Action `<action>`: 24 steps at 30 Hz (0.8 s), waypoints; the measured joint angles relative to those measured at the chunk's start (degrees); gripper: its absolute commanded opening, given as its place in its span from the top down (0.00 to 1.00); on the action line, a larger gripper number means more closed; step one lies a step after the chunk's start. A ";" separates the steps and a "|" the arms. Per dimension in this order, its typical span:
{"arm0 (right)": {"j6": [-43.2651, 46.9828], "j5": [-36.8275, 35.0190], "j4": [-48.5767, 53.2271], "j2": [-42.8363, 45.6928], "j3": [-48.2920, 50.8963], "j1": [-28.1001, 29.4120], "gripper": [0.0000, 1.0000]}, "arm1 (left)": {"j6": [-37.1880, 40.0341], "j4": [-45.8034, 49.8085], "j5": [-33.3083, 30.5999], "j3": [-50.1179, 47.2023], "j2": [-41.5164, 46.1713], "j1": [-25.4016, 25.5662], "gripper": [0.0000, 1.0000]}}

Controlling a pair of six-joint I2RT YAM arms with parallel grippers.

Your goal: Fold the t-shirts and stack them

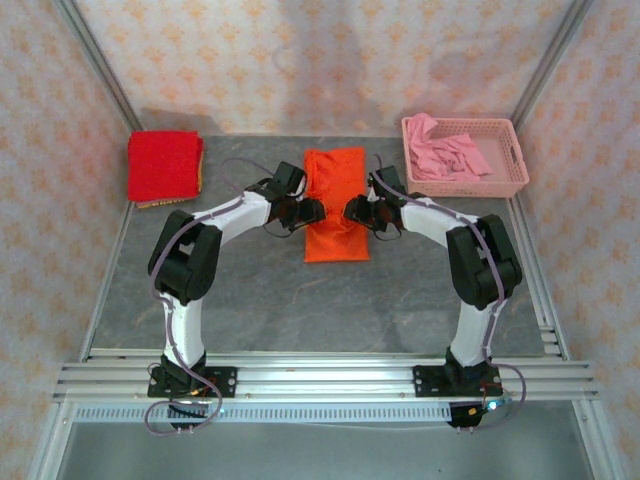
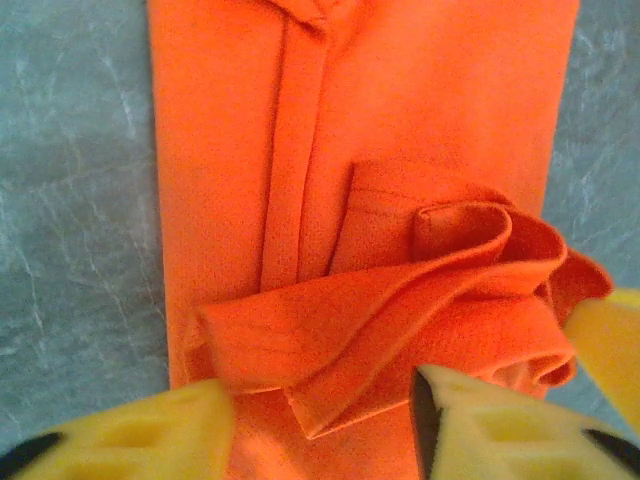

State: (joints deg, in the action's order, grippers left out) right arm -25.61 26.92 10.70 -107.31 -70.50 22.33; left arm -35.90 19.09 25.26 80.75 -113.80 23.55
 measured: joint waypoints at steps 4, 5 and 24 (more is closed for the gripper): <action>0.74 -1.97 0.00 3.96 1.86 0.00 0.42 | -0.22 0.02 -0.63 -0.02 0.39 -0.04 0.13; 0.81 -2.47 -0.02 5.66 2.56 0.00 0.42 | -0.13 0.02 -1.05 -0.26 0.92 -0.02 0.08; -5.16 1.64 -7.61 -5.49 -3.61 7.10 0.50 | -1.03 -3.02 -11.10 -20.00 20.83 -2.25 0.02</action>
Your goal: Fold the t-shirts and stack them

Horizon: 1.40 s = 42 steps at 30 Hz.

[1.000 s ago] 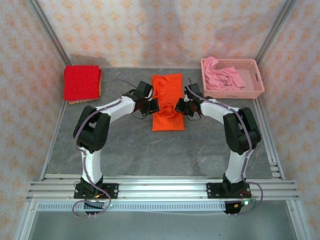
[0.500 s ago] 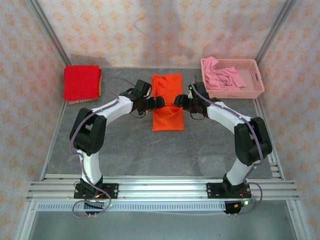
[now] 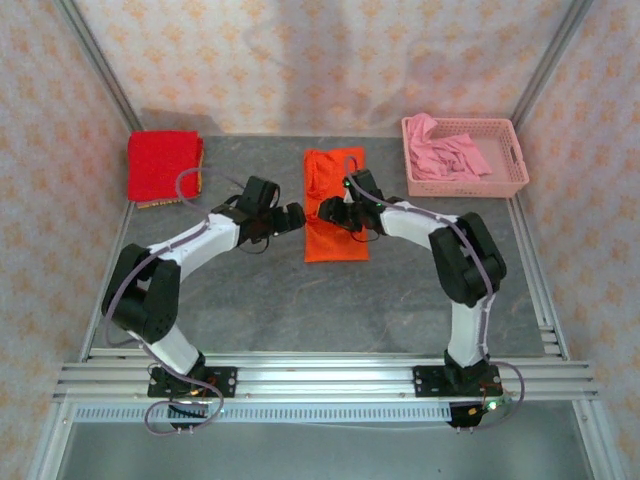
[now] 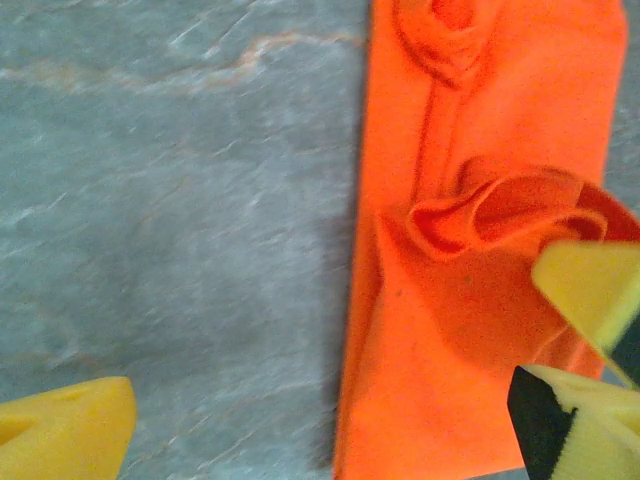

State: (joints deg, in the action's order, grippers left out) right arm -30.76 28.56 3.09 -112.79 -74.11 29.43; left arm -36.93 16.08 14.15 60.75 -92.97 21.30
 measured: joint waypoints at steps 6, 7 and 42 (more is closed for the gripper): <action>-1.42 1.51 -0.13 -6.34 -6.32 -1.88 0.49 | 0.85 -0.42 -0.11 -3.82 3.69 0.02 0.01; -1.40 1.51 -0.04 -6.99 -7.39 -2.32 0.49 | 0.87 -0.50 -0.09 -4.11 3.91 0.02 0.01; 6.73 -3.45 6.82 5.84 11.96 -7.72 0.89 | -2.19 -4.55 7.96 3.96 -14.03 7.21 0.92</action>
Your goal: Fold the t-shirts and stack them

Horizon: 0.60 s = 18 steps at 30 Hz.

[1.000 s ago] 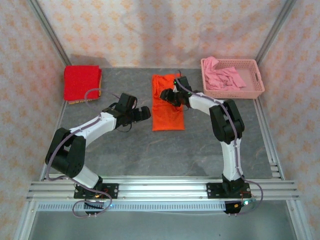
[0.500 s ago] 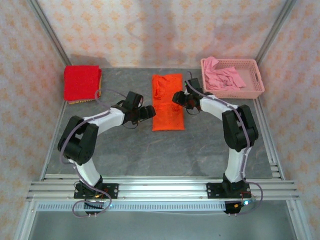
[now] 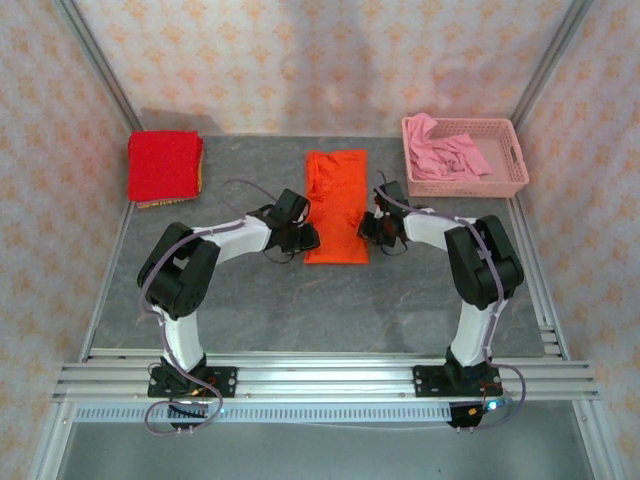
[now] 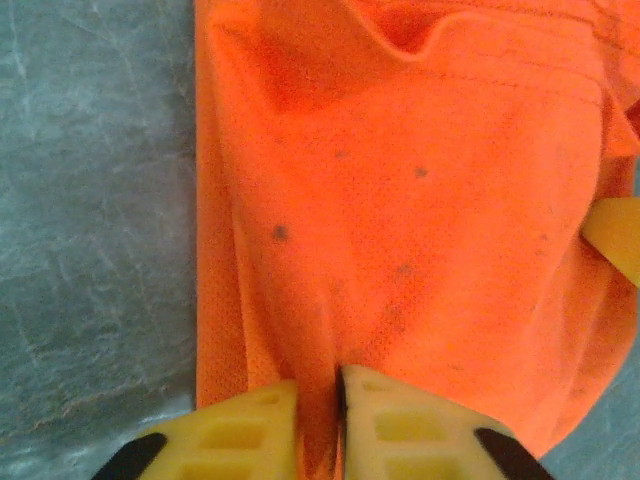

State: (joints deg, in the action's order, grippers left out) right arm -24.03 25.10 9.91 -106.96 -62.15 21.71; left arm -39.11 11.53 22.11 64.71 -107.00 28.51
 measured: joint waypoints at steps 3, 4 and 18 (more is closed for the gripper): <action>-0.15 0.61 -0.17 1.92 2.80 0.85 0.97 | -0.44 -0.79 0.00 -3.56 0.57 0.42 0.96; -0.35 0.66 -0.13 2.91 3.85 1.20 0.97 | -0.87 -1.68 0.24 -5.22 1.40 0.66 0.96; -4.92 -0.74 -0.28 17.20 17.29 6.75 0.64 | -5.88 -0.44 -2.69 -19.98 15.80 7.39 0.62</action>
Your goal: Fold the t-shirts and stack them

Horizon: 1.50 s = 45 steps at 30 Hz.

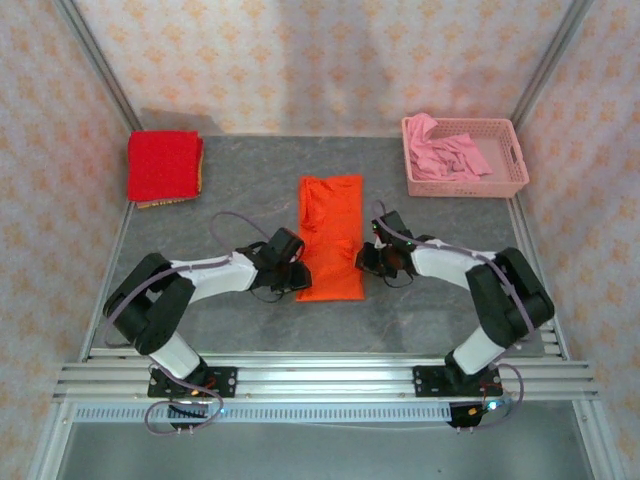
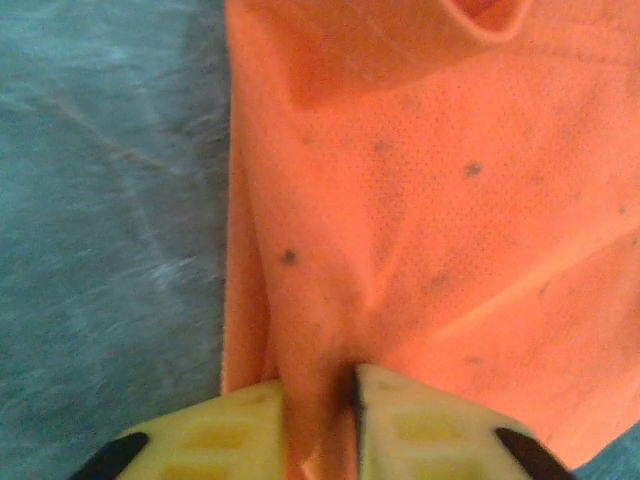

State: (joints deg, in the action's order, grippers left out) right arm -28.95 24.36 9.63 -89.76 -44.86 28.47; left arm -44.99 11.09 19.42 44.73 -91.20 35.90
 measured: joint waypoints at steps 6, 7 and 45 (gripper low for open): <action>-0.87 -3.52 -0.33 7.89 -0.20 0.44 0.61 | 1.22 3.85 -5.44 2.86 3.28 -0.07 0.47; -0.90 -3.72 -0.52 8.00 -0.81 0.74 0.63 | 1.60 4.09 -6.03 3.96 3.43 -0.31 0.49; -6.93 -7.48 -2.93 0.87 -5.11 -0.70 0.52 | 4.28 -0.79 -0.15 20.76 -13.88 -8.20 0.43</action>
State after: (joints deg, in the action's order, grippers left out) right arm -35.88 16.88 6.70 -88.88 -49.98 27.77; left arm -40.71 10.31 19.27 65.49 -105.08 27.70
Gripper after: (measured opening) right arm 0.438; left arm 0.499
